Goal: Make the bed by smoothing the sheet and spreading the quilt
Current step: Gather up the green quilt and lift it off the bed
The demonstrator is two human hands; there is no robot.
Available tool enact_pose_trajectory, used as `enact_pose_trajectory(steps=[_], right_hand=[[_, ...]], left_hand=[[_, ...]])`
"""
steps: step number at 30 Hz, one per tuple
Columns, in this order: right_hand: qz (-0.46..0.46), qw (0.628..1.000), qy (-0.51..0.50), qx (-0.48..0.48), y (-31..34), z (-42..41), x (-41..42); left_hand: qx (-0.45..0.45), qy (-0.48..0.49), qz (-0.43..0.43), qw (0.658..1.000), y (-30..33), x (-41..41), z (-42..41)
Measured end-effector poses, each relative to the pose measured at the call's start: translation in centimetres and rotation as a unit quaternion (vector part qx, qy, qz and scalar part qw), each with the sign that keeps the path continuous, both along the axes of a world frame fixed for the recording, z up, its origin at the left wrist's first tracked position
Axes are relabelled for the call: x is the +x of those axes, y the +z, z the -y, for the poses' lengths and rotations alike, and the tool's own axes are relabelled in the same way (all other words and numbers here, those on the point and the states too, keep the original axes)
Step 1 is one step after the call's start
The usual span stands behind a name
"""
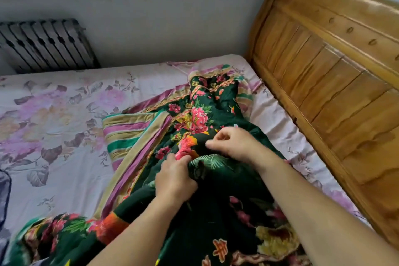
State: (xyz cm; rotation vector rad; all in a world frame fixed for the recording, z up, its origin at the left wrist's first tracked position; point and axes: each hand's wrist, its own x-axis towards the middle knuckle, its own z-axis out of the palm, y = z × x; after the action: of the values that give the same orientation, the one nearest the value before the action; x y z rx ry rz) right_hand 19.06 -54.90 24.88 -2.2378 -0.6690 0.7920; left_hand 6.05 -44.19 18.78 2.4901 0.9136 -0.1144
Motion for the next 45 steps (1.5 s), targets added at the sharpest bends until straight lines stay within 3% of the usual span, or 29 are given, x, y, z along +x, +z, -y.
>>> enact_pose_trajectory(steps=[2, 8, 15, 21, 31, 40, 45], right_hand=[[0.049, 0.998, -0.028, -0.022, -1.7, -0.6, 4.9], [0.135, 0.960, 0.024, -0.244, -12.3, -3.7, 17.5], [0.231, 0.926, 0.056, -0.295, -20.9, -7.7, 23.3], [0.200, 0.929, 0.025, -0.309, -26.8, -11.6, 26.8], [0.237, 0.918, 0.007, -0.318, -28.5, -11.9, 25.2], [0.178, 0.936, 0.100, -0.287, -24.1, -8.4, 16.7], [0.137, 0.946, 0.092, -0.278, -20.1, -5.8, 12.3]], left_hand=[[0.007, 0.019, -0.016, 1.000, -1.7, 2.2, -0.6], [0.007, 0.092, -0.105, 0.990, -7.5, 7.4, -3.0], [-0.035, 0.125, -0.162, 0.978, -12.3, 9.6, -4.5], [-0.078, 0.158, -0.201, 0.964, -16.3, 10.4, -6.6], [-0.099, 0.169, -0.203, 0.960, -18.6, 10.4, -7.1], [-0.129, 0.146, -0.206, 0.959, -16.5, 7.6, -6.1], [-0.144, 0.087, -0.267, 0.949, -14.7, 2.9, -5.3]])
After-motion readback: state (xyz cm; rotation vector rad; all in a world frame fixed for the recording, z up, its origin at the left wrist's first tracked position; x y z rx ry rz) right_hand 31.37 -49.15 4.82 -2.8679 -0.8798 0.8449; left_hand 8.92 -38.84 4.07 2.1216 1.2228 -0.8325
